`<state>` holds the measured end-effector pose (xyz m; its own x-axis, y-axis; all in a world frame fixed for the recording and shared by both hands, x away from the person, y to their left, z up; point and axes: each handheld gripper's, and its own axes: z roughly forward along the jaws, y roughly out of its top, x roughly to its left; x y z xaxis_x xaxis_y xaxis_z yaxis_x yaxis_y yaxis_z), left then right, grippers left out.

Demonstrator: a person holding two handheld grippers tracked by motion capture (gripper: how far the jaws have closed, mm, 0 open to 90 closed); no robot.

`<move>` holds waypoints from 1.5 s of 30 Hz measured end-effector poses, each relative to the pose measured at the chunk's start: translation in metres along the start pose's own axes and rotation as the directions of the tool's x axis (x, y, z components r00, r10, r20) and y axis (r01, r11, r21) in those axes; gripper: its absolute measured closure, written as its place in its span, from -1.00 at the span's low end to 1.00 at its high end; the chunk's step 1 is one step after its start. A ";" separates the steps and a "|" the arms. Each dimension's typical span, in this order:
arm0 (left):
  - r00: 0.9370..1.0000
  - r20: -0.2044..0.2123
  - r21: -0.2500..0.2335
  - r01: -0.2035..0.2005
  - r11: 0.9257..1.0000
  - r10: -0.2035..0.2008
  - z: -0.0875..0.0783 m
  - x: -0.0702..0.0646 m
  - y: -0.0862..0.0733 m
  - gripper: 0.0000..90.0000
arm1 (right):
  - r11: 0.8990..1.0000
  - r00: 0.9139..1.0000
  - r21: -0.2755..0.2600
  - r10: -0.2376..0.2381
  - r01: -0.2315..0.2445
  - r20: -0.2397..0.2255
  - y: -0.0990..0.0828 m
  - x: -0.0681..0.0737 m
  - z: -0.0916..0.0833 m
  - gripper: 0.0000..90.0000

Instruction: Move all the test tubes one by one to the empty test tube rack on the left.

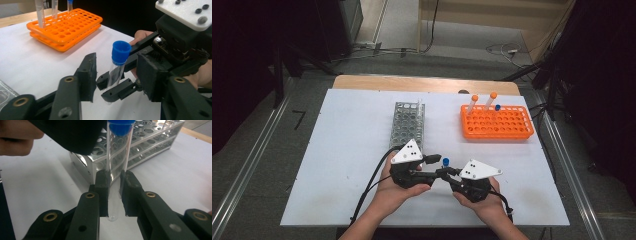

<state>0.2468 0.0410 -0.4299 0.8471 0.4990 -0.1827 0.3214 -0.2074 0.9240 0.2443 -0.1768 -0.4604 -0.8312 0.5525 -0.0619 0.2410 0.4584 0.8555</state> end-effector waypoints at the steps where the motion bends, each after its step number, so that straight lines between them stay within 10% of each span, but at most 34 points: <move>1: 1.000 0.002 -0.001 -0.001 1.000 0.001 0.001 0.000 0.000 0.21 | 1.000 1.000 0.001 -0.006 0.006 -0.001 0.000 0.001 0.000 0.66; 9: 1.000 0.002 0.001 -0.024 1.000 0.024 0.002 -0.003 0.000 0.62 | 1.000 0.999 0.005 -0.030 0.030 -0.012 0.001 0.006 0.002 0.66; 19: 1.000 -0.015 0.001 -0.017 1.000 0.017 0.002 0.000 0.000 0.69 | 1.000 1.000 0.006 -0.023 0.023 -0.018 0.001 0.003 0.002 0.64; 31: 0.998 -0.059 -0.026 -0.002 1.000 0.000 -0.006 0.012 0.009 0.69 | 0.997 0.996 -0.047 0.061 -0.064 -0.069 -0.003 -0.017 -0.014 -0.61; 45: 0.995 -0.103 -0.034 -0.004 0.999 0.000 -0.016 0.032 0.026 0.69 | 0.988 0.991 -0.084 0.123 -0.127 -0.053 -0.017 -0.053 -0.046 -0.97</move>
<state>0.2758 0.0656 -0.4060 0.7992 0.5828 -0.1470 0.3036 -0.1804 0.9356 0.2610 -0.2453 -0.4480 -0.8208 0.5667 0.0713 0.3020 0.3246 0.8964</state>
